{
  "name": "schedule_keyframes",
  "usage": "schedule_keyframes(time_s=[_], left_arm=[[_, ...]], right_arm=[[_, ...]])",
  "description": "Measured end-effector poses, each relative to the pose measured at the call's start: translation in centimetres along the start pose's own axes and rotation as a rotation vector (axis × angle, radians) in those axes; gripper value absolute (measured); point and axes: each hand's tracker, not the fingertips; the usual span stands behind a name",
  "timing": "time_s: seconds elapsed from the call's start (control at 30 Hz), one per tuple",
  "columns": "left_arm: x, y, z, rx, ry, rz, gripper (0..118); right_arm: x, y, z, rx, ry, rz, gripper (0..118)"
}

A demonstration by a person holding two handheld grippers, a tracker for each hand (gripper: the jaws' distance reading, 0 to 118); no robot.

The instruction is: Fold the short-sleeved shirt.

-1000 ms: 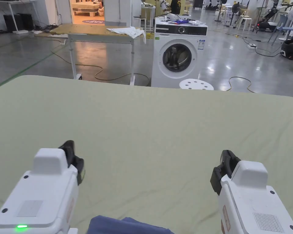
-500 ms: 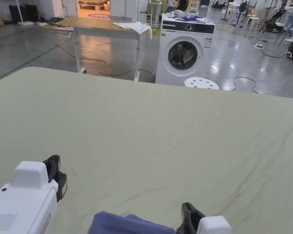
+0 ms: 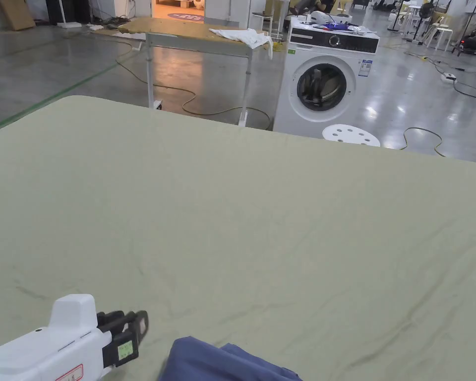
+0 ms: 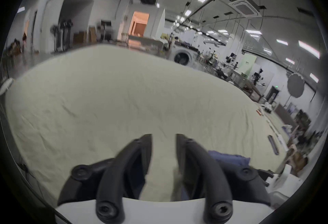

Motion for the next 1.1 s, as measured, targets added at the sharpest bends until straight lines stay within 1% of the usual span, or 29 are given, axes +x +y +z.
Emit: schedule_keyframes(time_s=[0.03,0.1,0.17,0.3,0.4,0.47,0.53,0.6,0.67,0.7,0.73,0.77,0.8,0.83,0.87,0.9,0.93,1.0,1.1], left_arm=[[-0.5,-0.1,-0.5,-0.045,-0.04,0.012,64],[-1.5,-0.2,-1.2,-0.107,-0.126,0.049,69],[-2.6,-0.4,-1.9,-0.162,-0.203,0.107,79],[-4.6,-0.8,-3.6,-0.251,-0.299,0.167,89],[-5.3,-1.6,-5.7,-0.369,-0.351,0.19,90],[-5.6,-2.1,-7.0,-0.41,-0.432,0.21,90],[-5.8,-2.5,-7.9,-0.402,-0.541,0.235,90],[-6.0,-2.7,-9.4,-0.462,-0.634,0.27,90],[-6.0,-2.9,-10.6,-0.502,-0.672,0.303,89],[-6.0,-2.9,-10.9,-0.505,-0.7,0.314,85],[-6.1,-3.0,-11.3,-0.509,-0.716,0.341,77],[-6.1,-3.2,-11.8,-0.525,-0.711,0.373,62],[-6.0,-3.4,-12.2,-0.541,-0.686,0.39,39],[-5.9,-3.7,-12.5,-0.549,-0.632,0.382,33],[-6.0,-3.9,-12.7,-0.536,-0.653,0.386,32],[-6.2,-4.2,-12.6,-0.525,-0.665,0.403,28],[-6.4,-4.5,-12.1,-0.497,-0.68,0.437,27],[-6.4,-4.7,-11.4,-0.488,-0.681,0.444,24],[-6.3,-4.9,-9.8,-0.448,-0.691,0.495,23]], right_arm=[[-0.1,0.0,0.0,-0.001,-0.002,-0.001,2],[-0.2,0.0,-0.1,-0.001,-0.008,0.003,2],[0.0,0.0,-0.2,-0.001,-0.007,-0.003,2],[0.8,0.4,-0.3,-0.018,0.015,-0.075,2],[1.0,0.3,-0.4,-0.021,0.02,-0.078,2],[0.9,0.3,-0.5,-0.021,0.021,-0.079,2],[1.0,0.2,-0.5,-0.02,0.022,-0.08,2],[1.0,0.3,-0.5,-0.022,0.024,-0.085,2],[1.2,0.3,-0.5,-0.024,0.028,-0.092,2],[1.2,0.2,-0.5,-0.024,0.029,-0.093,2],[1.2,0.2,-0.5,-0.024,0.03,-0.094,2],[1.2,0.2,-0.5,-0.023,0.03,-0.095,2],[1.2,0.2,-0.5,-0.023,0.027,-0.095,2],[1.3,0.1,-0.5,-0.022,0.024,-0.097,2],[1.2,0.0,-0.6,-0.022,0.027,-0.099,2],[1.2,0.0,-0.7,-0.023,0.025,-0.099,2],[1.2,0.0,-0.7,-0.021,0.023,-0.098,2],[1.2,0.0,-0.5,-0.015,0.025,-0.095,2],[1.3,0.0,-0.4,-0.004,0.031,-0.085,2]])
